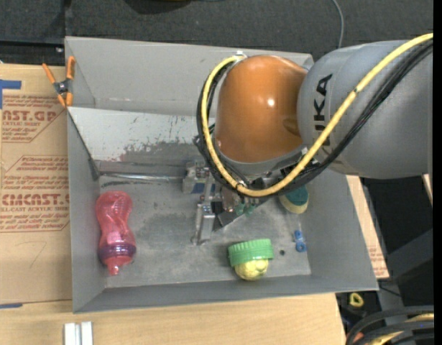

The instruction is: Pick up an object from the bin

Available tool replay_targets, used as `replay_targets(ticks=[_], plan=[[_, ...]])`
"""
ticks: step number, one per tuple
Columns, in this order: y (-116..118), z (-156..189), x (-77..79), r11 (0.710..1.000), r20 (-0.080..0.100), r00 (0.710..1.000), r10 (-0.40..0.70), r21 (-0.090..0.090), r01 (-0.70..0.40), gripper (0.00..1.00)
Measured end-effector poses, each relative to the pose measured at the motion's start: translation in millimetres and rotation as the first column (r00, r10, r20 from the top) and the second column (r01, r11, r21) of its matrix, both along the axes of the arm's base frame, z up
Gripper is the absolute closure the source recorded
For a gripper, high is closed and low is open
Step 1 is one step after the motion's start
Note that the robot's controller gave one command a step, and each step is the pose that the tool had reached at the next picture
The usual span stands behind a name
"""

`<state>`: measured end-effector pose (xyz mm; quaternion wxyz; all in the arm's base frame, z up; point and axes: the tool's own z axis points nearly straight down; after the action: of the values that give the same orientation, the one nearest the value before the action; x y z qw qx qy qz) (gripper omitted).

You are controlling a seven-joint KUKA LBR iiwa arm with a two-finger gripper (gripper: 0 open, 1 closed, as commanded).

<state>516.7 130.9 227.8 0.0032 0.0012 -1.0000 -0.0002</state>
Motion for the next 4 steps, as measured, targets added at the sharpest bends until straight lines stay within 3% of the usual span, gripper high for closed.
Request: replay_targets(ticks=[1, 2, 3, 4], plan=[[-0.8, 3.8, 1.8, 1.000, 0.008, 1.000, -0.002, 0.001, 0.002, 0.00], [69.2, -106.6, 47.2, 0.977, 0.012, 0.977, 0.214, 0.001, -0.214, 0.00], [115.8, -66.1, 59.1, 0.981, 0.016, 0.980, 0.196, 0.004, -0.196, 0.00], [110.3, -127.9, 52.0, 0.624, 0.007, 0.624, 0.781, 0.000, -0.781, 0.00]])
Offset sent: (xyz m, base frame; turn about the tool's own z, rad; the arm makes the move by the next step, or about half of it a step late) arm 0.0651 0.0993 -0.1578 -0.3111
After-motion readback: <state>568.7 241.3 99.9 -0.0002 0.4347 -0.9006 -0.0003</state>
